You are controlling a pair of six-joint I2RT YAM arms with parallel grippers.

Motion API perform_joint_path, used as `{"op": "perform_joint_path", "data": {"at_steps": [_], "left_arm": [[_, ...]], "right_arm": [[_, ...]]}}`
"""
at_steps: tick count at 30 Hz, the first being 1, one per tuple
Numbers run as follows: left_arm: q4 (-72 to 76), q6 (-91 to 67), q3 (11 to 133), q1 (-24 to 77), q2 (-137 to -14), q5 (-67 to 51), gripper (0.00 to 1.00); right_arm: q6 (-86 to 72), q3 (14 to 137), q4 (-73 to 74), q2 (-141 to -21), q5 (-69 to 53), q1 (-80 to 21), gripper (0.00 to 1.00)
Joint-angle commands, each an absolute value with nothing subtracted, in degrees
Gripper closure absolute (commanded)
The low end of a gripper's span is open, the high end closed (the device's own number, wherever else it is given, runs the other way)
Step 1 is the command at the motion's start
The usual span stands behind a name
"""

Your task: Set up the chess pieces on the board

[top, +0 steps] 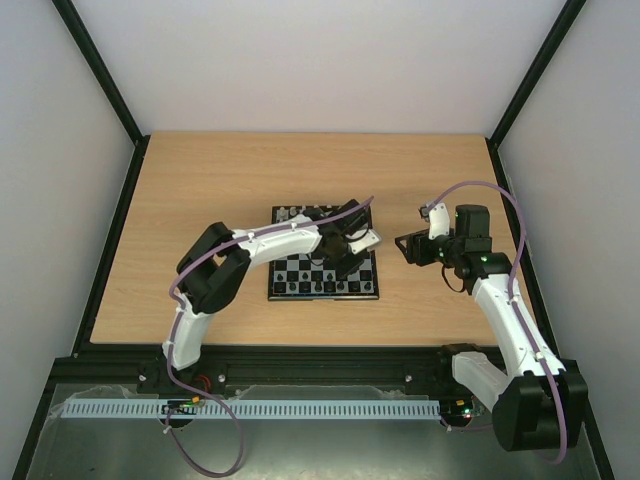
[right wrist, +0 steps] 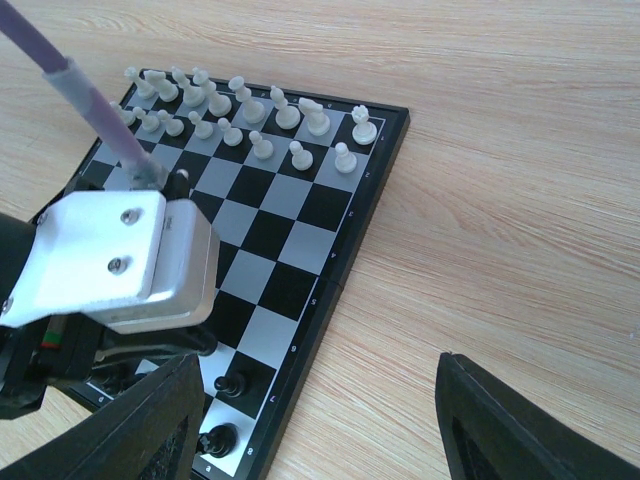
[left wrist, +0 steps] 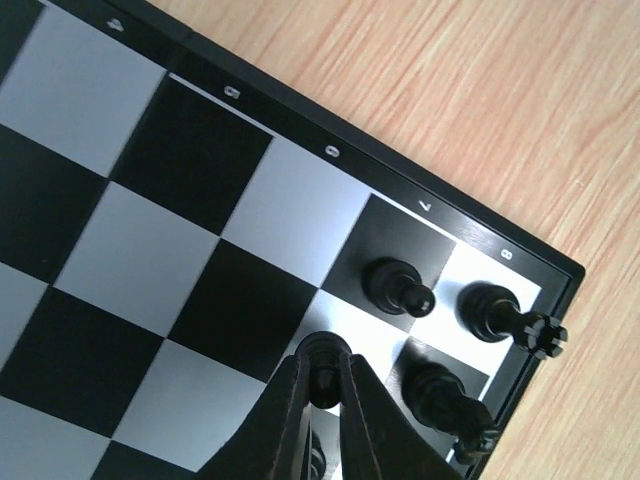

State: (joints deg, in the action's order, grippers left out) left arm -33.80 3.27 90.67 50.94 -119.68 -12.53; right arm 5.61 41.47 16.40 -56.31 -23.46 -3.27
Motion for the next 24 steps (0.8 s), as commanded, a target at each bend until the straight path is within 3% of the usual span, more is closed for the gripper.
{"op": "perform_joint_path", "data": {"at_steps": [1, 19, 24], "left_arm": [[-36.75, 4.46, 91.05, 51.45, -119.54, -13.92, 0.90], [-37.91, 4.98, 92.17, 52.77, -121.04, -13.73, 0.87], [-37.89, 4.73, 92.70, 53.25, -121.47, -12.64, 0.78]], "right_arm": [[6.15, 41.22, 17.05, -56.34, -23.79, -2.99, 0.36], [6.15, 41.22, 17.10, -56.08, -23.87, -3.01, 0.36], [6.15, 41.22, 17.16, -55.99, -23.83, -2.99, 0.36]]}}
